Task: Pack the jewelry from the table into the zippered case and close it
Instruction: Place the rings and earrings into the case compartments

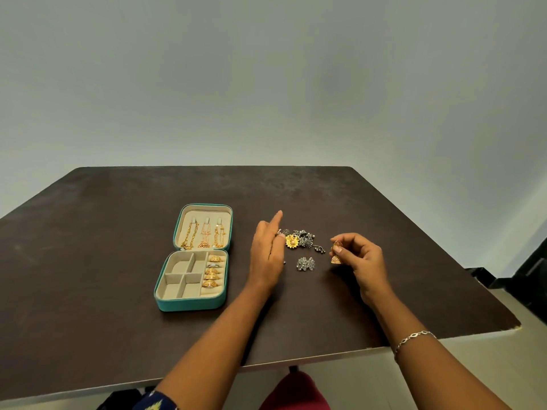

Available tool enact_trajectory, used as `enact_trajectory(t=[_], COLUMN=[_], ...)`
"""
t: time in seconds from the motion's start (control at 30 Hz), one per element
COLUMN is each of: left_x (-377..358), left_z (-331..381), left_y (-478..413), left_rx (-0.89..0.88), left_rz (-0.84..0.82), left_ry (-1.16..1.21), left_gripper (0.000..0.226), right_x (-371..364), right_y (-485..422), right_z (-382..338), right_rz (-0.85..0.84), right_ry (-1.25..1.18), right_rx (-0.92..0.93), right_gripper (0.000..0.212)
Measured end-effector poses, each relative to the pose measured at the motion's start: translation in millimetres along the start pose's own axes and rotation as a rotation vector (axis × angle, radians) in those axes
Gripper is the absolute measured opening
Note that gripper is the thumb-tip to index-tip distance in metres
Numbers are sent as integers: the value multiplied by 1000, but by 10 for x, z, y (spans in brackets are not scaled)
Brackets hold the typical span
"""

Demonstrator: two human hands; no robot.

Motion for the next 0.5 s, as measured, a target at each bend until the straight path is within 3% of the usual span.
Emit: enact_trajectory(t=[0.3, 0.5], left_x=[14, 43], left_z=[-56, -92], left_y=[-45, -68], left_rx=[-34, -1], left_rz=[50, 86], left_ry=[-13, 54], left_gripper=[39, 14], right_x=[-14, -9], right_y=[-9, -15], right_z=[-21, 14], right_rz=[47, 58], right_ry=[-49, -11], right_rx=[-21, -21], right_gripper=[25, 25])
Point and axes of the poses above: each hand's wrist, its own y-axis away from the middle knuckle, its own x-axis out of the back of the hand, z = x × y, the point moved 1 cm from there along -y, towards the middle knuckle, and after that the axes turned 15 degrees about x, right-handed, at the moved point
